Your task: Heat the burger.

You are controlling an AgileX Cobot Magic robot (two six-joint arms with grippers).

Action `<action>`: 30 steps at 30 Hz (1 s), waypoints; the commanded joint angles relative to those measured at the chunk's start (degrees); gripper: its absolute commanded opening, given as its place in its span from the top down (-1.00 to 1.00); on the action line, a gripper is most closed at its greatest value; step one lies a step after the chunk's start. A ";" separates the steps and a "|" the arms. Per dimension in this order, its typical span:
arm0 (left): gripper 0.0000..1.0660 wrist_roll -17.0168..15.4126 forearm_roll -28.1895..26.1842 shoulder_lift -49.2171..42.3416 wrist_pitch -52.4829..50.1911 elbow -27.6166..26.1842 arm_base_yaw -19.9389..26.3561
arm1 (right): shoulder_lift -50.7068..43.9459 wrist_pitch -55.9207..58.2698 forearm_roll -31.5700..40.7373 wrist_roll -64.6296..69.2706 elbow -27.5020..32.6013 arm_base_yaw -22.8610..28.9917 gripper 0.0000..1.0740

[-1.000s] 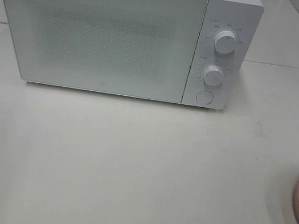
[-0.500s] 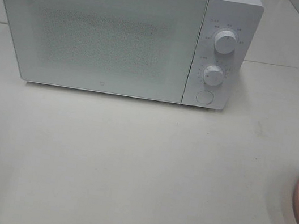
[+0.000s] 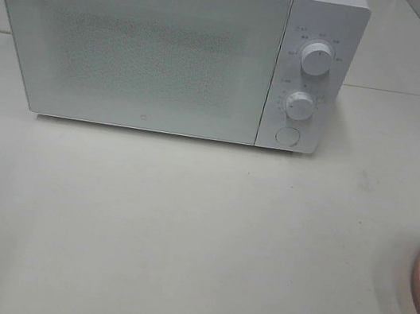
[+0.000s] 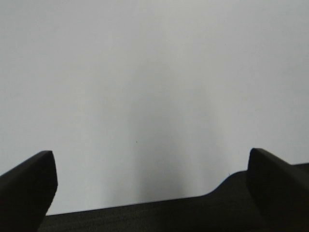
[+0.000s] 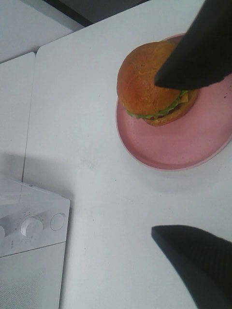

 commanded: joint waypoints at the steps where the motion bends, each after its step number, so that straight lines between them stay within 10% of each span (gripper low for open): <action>1: -0.87 0.06 -0.63 -5.33 -0.17 0.11 2.64 | -1.55 -0.57 0.00 -0.46 0.17 -0.40 -0.41; 10: -0.87 0.06 -0.63 -21.03 -0.23 0.11 9.34 | -1.55 -0.57 0.00 -0.46 0.17 -0.40 -0.41; 30: -0.87 0.06 -0.63 -22.12 -0.23 0.11 9.51 | -1.55 -0.57 0.00 -0.46 0.17 -0.40 -0.41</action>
